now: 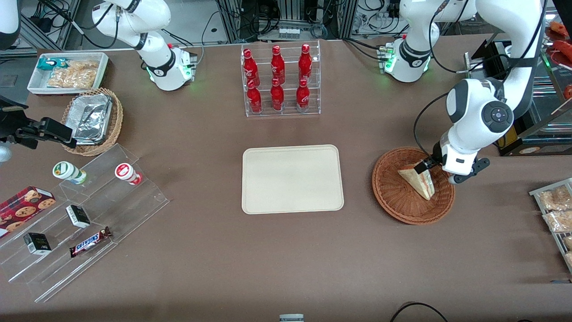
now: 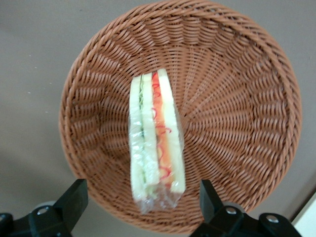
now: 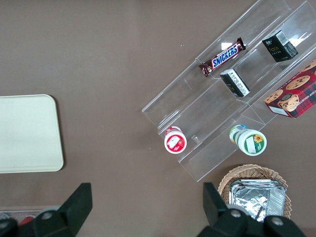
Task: Place sandwich from basket to tray
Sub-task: 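Lower the open left gripper and grasp the wrapped sandwich upright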
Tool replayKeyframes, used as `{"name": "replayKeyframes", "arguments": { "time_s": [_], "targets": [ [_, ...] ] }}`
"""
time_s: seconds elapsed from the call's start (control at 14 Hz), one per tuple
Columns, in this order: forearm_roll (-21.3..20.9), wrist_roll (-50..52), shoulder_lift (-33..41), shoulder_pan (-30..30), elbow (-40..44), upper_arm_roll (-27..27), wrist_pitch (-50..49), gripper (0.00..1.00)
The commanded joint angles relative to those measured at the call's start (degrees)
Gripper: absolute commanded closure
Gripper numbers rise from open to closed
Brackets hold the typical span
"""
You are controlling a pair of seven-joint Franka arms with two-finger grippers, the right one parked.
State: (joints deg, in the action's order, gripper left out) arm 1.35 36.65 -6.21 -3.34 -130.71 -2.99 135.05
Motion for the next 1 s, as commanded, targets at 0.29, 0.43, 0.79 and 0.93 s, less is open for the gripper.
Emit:
{"name": "replayKeyframes", "arguments": {
  "time_s": [0.29, 0.43, 0.79, 0.93],
  "targets": [
    [0.67, 7.29, -3.81, -1.23, -0.33, 0.09, 5.4, 0.0],
    [0.67, 7.64, -4.51, -1.14, -0.6, 0.18, 4.62, 0.0],
    [0.67, 10.19, -5.39, -1.06, -0.69, 0.18, 3.65, 0.83],
    [0.67, 9.5, -5.13, -0.71, -0.08, 0.27, 1.55, 0.96]
  ]
}}
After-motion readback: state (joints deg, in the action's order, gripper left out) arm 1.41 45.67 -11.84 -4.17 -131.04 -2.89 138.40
